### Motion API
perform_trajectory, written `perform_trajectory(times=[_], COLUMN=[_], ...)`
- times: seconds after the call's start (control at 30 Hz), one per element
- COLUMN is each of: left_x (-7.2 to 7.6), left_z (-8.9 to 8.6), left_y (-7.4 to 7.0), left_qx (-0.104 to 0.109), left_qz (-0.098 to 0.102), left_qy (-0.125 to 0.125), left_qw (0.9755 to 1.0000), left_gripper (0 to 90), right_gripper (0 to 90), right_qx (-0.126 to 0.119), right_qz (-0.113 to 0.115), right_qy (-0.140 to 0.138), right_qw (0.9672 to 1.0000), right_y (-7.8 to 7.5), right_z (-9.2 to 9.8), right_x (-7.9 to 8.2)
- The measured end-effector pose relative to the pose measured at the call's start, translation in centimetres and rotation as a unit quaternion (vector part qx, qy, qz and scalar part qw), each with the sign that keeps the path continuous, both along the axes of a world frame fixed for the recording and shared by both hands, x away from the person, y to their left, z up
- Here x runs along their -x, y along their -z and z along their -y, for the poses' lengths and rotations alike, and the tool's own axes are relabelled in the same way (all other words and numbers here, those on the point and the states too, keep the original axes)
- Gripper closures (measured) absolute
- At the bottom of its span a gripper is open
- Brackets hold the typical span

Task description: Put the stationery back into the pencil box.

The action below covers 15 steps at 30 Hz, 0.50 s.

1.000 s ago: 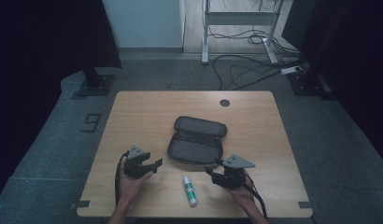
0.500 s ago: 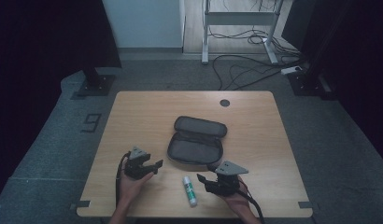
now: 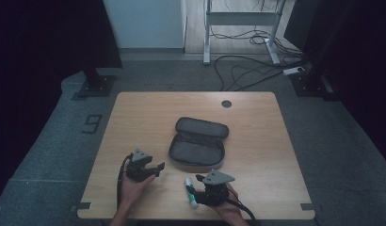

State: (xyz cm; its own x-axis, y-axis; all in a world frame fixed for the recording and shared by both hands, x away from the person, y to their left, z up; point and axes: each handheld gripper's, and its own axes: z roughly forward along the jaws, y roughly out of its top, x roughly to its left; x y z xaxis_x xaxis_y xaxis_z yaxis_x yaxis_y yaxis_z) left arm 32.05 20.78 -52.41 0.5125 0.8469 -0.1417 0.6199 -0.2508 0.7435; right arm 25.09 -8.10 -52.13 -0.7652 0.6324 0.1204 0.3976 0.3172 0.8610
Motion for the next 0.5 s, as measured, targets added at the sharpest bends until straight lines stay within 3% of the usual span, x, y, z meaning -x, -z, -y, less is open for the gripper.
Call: perform_trajectory(times=[0.5], left_x=[0.1], left_z=[0.0], left_y=[0.1], left_qx=[-0.002], left_qz=[-0.001], left_qy=[0.001], left_qw=[1.0000], left_gripper=[34.4], right_gripper=[47.4], right_qx=[0.039], right_qz=[-0.028], right_qy=[-0.001], right_qw=[0.9989], right_y=[1.8], right_z=[-1.2], right_x=[0.2])
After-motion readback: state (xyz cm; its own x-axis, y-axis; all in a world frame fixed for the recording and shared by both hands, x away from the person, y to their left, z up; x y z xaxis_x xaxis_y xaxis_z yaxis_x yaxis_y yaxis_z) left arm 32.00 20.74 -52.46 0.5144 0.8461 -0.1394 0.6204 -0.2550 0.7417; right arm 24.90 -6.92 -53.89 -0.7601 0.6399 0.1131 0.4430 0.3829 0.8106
